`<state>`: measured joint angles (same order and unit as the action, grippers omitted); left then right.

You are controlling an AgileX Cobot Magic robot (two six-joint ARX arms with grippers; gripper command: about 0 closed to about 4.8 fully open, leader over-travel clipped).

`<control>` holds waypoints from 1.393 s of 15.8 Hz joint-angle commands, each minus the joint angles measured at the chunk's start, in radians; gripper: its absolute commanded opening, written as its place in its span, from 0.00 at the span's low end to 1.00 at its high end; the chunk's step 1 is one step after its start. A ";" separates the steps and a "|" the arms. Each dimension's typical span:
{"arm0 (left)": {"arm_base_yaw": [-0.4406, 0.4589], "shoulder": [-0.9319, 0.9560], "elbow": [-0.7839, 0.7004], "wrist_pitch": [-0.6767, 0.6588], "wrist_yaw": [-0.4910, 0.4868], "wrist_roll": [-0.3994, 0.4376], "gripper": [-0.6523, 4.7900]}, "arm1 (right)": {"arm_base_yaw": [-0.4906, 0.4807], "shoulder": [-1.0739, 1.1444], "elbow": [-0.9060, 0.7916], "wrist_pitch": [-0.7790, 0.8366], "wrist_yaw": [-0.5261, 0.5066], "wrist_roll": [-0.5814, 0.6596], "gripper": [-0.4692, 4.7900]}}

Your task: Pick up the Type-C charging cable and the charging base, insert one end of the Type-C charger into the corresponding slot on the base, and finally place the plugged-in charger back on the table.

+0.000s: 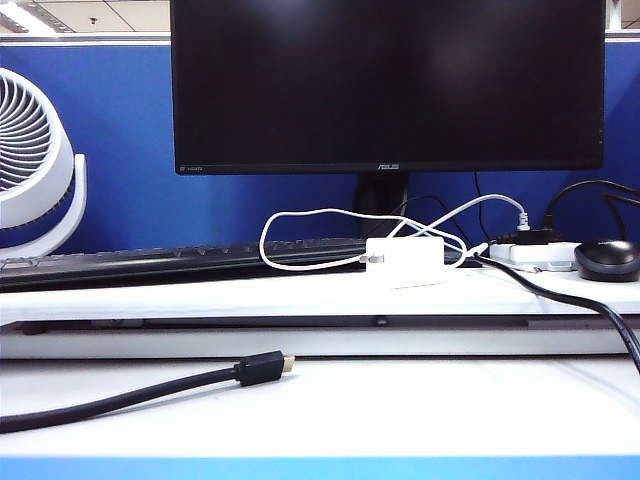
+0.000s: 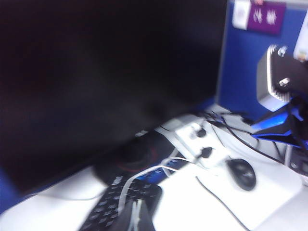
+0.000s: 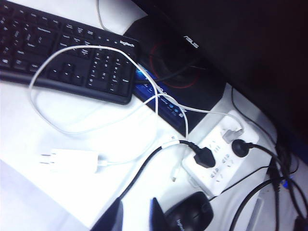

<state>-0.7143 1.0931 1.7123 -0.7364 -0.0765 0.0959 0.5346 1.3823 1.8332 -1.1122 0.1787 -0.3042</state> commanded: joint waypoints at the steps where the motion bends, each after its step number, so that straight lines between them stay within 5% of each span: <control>1: 0.001 -0.069 0.002 -0.128 -0.048 -0.022 0.15 | 0.001 -0.015 0.005 -0.001 -0.017 0.040 0.09; 3: 0.001 -0.148 0.000 -0.271 -0.051 -0.079 0.15 | 0.001 -0.071 0.003 -0.013 -0.135 0.126 0.09; 8: 0.001 -0.348 -0.001 -0.480 -0.062 -0.098 0.15 | 0.002 -0.237 -0.018 0.047 -0.157 0.129 0.09; 13: 0.001 -0.660 -0.168 -0.576 -0.106 -0.140 0.15 | 0.001 -0.541 -0.550 0.487 -0.207 0.199 0.09; 17: 0.001 -0.892 -0.510 -0.422 -0.097 -0.157 0.15 | 0.001 -0.784 -1.029 0.829 -0.166 0.230 0.09; 22: 0.001 -0.960 -0.979 0.019 -0.032 -0.155 0.15 | -0.001 -0.966 -1.411 0.885 -0.102 0.362 0.09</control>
<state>-0.7143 0.1261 0.7715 -0.8093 -0.1253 -0.0574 0.5346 0.4301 0.4553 -0.2722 0.0532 0.0181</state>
